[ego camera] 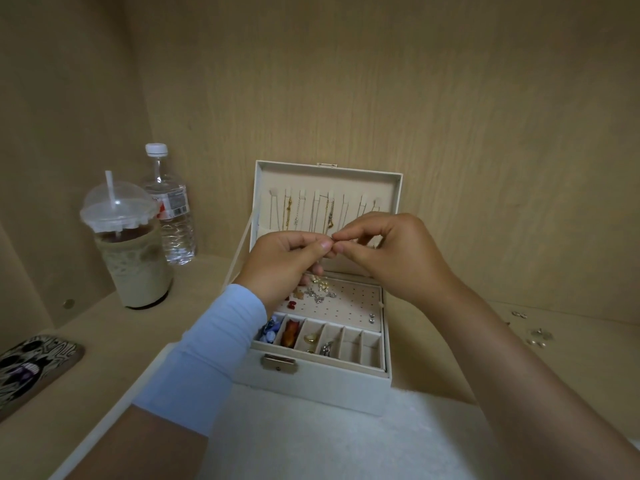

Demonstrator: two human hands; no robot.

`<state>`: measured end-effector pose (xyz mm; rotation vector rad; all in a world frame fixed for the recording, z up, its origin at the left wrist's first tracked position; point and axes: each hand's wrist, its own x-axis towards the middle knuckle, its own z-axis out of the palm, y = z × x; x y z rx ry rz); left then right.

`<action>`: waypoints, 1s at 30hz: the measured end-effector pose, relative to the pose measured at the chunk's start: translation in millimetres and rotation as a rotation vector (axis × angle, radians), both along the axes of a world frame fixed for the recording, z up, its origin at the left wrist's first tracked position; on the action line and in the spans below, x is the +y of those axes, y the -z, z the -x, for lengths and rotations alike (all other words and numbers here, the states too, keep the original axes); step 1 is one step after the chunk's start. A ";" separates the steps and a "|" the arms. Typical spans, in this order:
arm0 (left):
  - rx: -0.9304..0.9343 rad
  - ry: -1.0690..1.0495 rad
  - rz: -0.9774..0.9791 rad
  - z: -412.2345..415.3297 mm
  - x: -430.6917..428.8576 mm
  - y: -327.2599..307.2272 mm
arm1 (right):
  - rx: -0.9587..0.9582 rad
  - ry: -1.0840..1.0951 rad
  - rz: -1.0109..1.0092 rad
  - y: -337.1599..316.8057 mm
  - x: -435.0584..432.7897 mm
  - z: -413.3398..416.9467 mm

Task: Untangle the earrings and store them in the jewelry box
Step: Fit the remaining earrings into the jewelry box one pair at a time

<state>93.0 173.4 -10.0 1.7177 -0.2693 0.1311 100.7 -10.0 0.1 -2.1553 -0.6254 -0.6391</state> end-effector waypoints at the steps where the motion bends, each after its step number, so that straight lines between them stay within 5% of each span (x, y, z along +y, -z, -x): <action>1: -0.002 -0.003 0.000 0.2 -0.4 -0.2 | -0.019 -0.011 0.007 -0.6 0.6 0.3; 6: -0.048 0.043 -0.058 -1.8 0.1 3.4 | 0.066 -0.015 -0.053 -1.9 -1.6 0.3; 11: -0.272 -0.037 -0.698 -10.2 6.7 16.5 | 0.260 0.036 0.213 7.8 -9.3 -2.7; 15: -0.283 0.033 -0.867 -11.7 6.4 18.0 | 0.349 0.050 0.374 14.8 -5.8 -2.6; 30: -0.305 0.001 -0.878 -18.6 2.8 17.0 | 0.203 0.078 0.520 14.8 0.5 1.1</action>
